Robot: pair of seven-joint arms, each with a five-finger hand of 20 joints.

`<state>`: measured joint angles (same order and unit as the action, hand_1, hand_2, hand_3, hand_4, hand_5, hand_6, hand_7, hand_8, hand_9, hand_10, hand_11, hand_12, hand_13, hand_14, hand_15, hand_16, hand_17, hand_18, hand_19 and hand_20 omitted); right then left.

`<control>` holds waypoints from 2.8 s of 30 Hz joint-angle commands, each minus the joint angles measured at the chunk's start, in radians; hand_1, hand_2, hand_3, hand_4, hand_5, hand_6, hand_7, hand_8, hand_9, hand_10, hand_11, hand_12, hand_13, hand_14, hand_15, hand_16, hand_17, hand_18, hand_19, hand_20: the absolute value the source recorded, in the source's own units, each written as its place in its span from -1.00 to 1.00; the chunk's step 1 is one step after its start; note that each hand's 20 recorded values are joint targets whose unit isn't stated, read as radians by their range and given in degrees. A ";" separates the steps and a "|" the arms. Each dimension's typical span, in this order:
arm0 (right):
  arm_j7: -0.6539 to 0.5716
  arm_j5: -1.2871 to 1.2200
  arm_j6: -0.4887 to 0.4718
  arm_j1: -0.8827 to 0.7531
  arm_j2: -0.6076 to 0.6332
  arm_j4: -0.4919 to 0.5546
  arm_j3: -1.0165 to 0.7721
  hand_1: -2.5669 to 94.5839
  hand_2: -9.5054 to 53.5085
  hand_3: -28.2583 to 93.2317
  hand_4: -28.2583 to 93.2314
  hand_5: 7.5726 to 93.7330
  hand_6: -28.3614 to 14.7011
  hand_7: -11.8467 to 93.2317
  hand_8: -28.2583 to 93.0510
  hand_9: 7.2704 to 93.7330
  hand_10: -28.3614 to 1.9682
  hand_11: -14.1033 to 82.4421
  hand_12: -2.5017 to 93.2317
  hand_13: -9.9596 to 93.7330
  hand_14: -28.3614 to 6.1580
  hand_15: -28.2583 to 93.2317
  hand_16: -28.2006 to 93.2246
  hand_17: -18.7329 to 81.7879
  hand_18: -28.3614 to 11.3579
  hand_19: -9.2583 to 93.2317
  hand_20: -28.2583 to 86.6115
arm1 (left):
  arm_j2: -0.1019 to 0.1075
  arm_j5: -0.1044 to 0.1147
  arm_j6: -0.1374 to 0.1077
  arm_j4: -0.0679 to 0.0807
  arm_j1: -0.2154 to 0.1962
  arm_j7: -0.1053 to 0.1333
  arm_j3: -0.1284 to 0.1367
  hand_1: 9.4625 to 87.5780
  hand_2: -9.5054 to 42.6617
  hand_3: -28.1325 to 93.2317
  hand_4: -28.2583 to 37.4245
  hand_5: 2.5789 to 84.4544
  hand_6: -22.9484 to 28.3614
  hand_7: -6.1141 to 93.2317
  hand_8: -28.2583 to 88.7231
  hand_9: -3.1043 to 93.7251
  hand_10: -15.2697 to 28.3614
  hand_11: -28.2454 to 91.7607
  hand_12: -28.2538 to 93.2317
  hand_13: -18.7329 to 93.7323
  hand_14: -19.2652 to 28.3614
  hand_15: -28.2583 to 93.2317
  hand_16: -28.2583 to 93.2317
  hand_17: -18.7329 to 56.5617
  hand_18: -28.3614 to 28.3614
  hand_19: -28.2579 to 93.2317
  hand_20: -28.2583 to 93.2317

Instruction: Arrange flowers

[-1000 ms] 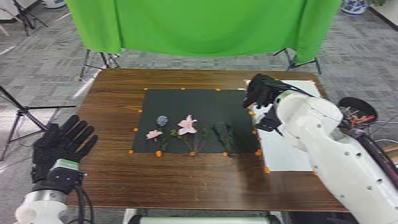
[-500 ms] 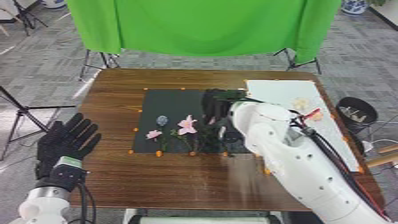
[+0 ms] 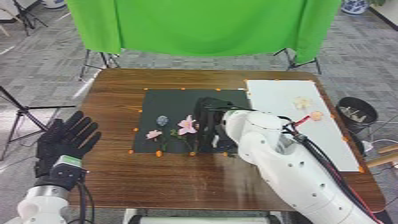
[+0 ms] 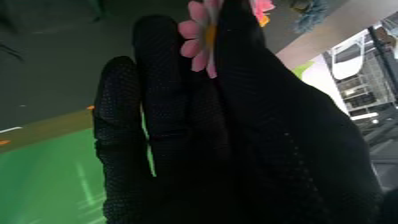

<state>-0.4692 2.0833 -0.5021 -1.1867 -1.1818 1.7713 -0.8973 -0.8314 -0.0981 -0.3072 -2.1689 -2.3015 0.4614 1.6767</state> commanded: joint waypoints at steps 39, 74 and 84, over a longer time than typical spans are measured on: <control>-0.040 -0.069 -0.102 -0.038 0.023 0.084 -0.049 -0.07 -1.00 0.78 -1.00 0.22 0.16 -0.43 -0.75 0.18 -0.17 -0.44 -0.63 0.33 -0.09 0.19 -0.21 -0.04 -0.64 0.68 0.03 | -0.013 -0.014 0.012 -0.001 0.009 -0.014 0.001 -0.43 -0.14 0.64 -1.00 0.04 0.28 -0.54 -0.67 -0.13 0.44 -0.08 -0.30 -0.15 0.51 0.26 -0.63 -0.67 0.60 0.15 -0.36; 0.117 0.191 -0.299 -0.070 0.036 0.130 -0.059 -0.37 -0.44 0.77 -0.93 -0.18 -0.38 -0.67 -0.73 -0.09 -0.47 -0.56 -0.69 0.14 -0.33 0.13 -0.25 -0.12 -0.71 0.59 -0.04 | -0.012 -0.010 -0.032 -0.010 -0.003 -0.003 0.006 -0.45 -0.06 0.64 -1.00 0.06 0.28 -0.52 -0.68 -0.10 0.45 -0.07 -0.31 -0.14 0.52 0.27 -0.64 -0.67 0.60 0.16 -0.36; 0.110 0.170 -0.096 -0.096 0.078 0.142 -0.045 -0.45 -0.25 0.71 -0.95 -0.23 -0.12 -0.63 -0.73 -0.09 -0.37 -0.55 -0.70 0.19 -0.31 0.15 -0.26 -0.10 -0.72 0.61 -0.04 | -0.011 0.015 -0.027 -0.016 -0.020 0.018 0.005 -0.45 -0.05 0.64 -1.00 0.06 0.28 -0.52 -0.68 -0.10 0.45 -0.07 -0.31 -0.14 0.52 0.28 -0.65 -0.67 0.60 0.16 -0.36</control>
<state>-0.3315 2.2573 -0.6779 -1.2718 -1.1251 1.8971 -0.9413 -0.8373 -0.0989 -0.3301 -2.1745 -2.3020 0.4682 1.6803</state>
